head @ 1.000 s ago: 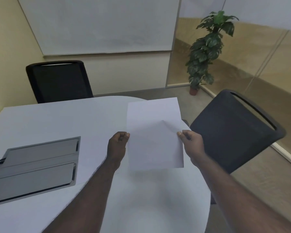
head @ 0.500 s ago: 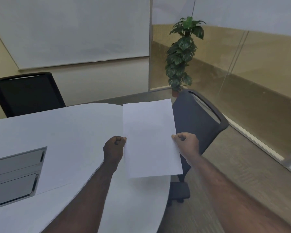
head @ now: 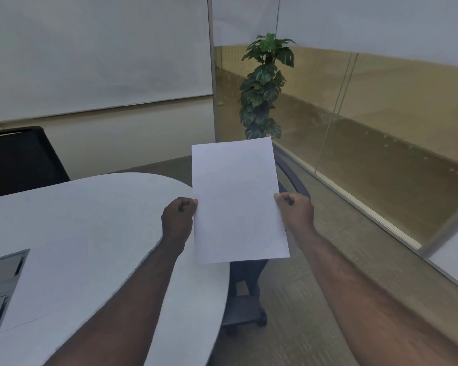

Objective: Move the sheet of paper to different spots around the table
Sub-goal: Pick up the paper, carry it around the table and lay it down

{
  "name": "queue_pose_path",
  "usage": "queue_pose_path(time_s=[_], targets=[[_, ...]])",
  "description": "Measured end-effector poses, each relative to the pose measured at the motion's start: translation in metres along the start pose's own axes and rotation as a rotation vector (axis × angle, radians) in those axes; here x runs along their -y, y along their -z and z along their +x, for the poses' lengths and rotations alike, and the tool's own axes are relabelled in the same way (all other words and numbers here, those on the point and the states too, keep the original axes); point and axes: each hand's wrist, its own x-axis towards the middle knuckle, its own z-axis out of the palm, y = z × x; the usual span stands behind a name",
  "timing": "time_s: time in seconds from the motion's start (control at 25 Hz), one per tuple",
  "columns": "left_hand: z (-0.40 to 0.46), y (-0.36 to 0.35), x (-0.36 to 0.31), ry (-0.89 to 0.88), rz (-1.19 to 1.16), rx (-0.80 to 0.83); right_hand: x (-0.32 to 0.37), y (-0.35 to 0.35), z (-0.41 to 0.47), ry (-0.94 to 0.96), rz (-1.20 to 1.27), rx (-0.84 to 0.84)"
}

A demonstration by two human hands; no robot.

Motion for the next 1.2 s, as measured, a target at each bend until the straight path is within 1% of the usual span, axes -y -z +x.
queue_pose_path(time_s=[0.2, 0.32, 0.48, 0.6, 0.8, 1.04, 1.2], targets=[[0.030, -0.051, -0.011, -0.027, -0.017, 0.017, 0.001, 0.018, 0.055, 0.018, -0.014, -0.046], [0.055, -0.078, -0.020, -0.034, -0.040, 0.014, -0.004, 0.018, 0.091, -0.006, -0.014, -0.054], [0.086, -0.107, -0.026, -0.013, -0.059, 0.011, -0.009, 0.016, 0.139, -0.005, -0.039, -0.050], [0.109, -0.128, -0.028, 0.015, -0.044, 0.047, -0.011, 0.015, 0.175, -0.003, -0.029, -0.053], [0.129, -0.163, -0.037, -0.017, 0.021, 0.039, -0.024, 0.020, 0.227, -0.001, -0.158, -0.029], [0.154, -0.214, -0.043, 0.006, 0.017, -0.007, -0.039, 0.029, 0.295, 0.023, -0.128, 0.014], [0.159, -0.255, -0.046, 0.013, 0.067, -0.068, -0.050, 0.043, 0.341, 0.055, -0.097, 0.103]])
